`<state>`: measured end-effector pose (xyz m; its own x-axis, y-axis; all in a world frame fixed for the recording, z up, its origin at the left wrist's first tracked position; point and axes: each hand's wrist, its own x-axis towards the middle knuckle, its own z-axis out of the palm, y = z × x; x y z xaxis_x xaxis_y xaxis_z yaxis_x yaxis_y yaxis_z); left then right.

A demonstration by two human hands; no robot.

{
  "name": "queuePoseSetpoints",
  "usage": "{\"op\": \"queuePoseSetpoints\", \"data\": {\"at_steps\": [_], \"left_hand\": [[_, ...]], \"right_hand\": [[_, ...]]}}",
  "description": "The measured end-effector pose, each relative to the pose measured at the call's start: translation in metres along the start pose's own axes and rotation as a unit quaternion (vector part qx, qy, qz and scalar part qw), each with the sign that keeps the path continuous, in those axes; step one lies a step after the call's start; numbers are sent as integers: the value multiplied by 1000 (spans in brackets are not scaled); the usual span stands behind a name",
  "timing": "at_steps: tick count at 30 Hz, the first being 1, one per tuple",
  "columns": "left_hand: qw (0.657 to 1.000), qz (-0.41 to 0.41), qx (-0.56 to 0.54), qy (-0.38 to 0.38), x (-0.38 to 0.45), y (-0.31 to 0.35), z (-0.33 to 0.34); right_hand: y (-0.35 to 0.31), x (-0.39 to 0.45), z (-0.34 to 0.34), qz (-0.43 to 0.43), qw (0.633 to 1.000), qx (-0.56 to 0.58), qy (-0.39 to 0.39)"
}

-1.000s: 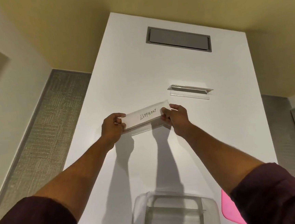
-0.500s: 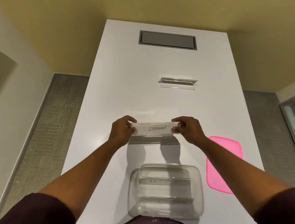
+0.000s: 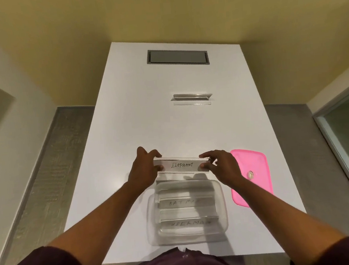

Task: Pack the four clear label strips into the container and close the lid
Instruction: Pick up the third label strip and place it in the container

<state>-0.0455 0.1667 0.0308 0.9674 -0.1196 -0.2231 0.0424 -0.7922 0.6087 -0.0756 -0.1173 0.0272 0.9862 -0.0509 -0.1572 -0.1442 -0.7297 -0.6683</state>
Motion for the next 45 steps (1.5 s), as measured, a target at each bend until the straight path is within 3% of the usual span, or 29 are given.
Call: {"op": "queuePoseSetpoints", "data": {"at_steps": [6,12,16,24,34,39,45], "left_hand": [[997,12,66,38,-19,11,2],[992,77,100,5,-31,11,0],[992,92,88,-23,-35,8,0],[992,93,67,-49,-55,-3,6],[984,123,107,-67,-78,-11,28],[964,177,184,-67,-82,-9,35],[925,214,287,-126,-88,-16,46]], "right_hand": [[4,-20,-4,-2,999,37,1],[1,-34,-4,8,999,-52,2],[1,-41,-5,-30,992,-122,8],[6,-63,-10,-90,982,-162,-42],[13,-89,-2,-77,966,-234,-71],[13,-95,2,-66,949,-293,-96],[14,-104,11,-93,927,-339,-132]]}}
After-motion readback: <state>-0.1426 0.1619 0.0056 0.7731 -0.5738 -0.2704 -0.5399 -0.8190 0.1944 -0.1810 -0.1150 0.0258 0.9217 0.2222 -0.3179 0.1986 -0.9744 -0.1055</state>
